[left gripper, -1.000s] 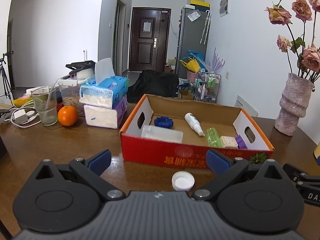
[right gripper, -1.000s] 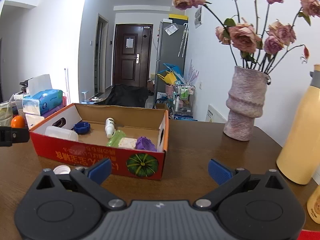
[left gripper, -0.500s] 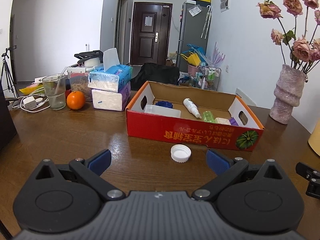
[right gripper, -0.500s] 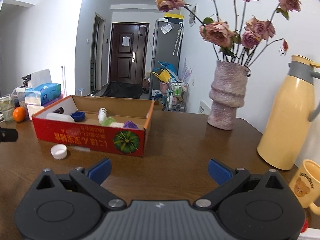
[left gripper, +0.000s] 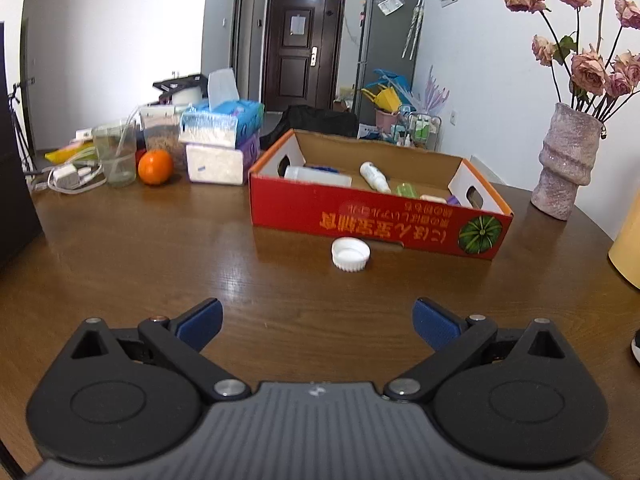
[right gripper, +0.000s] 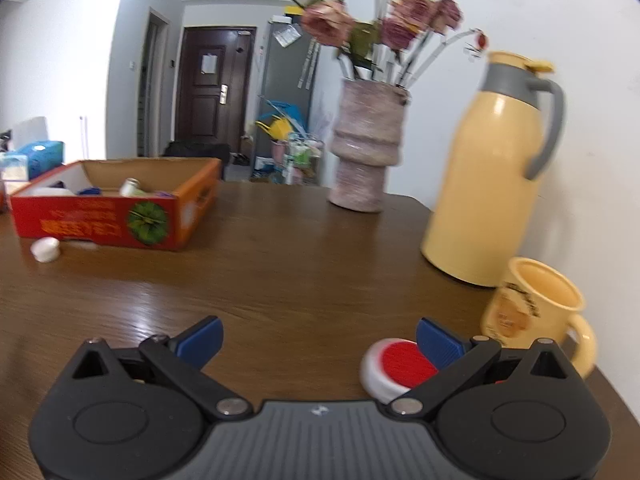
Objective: Organize rigid objects
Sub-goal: 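Withdraw both grippers from the box toward the white cap and lint brush, then grasp the red lint brush with the right gripper while the left grasps the white cap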
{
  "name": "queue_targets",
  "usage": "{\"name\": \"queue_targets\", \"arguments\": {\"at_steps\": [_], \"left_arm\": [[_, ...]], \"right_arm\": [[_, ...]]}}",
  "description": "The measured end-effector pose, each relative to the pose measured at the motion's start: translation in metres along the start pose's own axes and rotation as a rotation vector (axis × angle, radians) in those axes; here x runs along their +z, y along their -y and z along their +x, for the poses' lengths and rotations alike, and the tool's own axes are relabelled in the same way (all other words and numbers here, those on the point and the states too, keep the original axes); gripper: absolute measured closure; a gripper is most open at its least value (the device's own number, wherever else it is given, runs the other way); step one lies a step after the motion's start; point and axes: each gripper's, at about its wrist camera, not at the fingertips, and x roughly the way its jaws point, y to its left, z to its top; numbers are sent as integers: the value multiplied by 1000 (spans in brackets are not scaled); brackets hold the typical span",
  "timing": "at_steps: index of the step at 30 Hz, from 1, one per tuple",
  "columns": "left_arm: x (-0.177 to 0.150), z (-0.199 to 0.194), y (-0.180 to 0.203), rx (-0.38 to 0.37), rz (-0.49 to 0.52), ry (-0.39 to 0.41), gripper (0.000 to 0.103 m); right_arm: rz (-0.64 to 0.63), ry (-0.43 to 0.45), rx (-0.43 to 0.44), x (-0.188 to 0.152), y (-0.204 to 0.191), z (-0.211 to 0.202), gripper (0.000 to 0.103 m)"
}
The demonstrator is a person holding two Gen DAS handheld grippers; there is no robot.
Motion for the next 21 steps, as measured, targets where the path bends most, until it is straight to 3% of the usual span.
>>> {"name": "queue_targets", "arguments": {"at_steps": [11,21], "left_arm": [[-16,3,11,15,-21,-46,0],[-19,2,21,32,-15,-56,0]], "right_arm": [[20,-40,-33,-24,78,5,0],[18,-129,45,-39,123,29,0]]}}
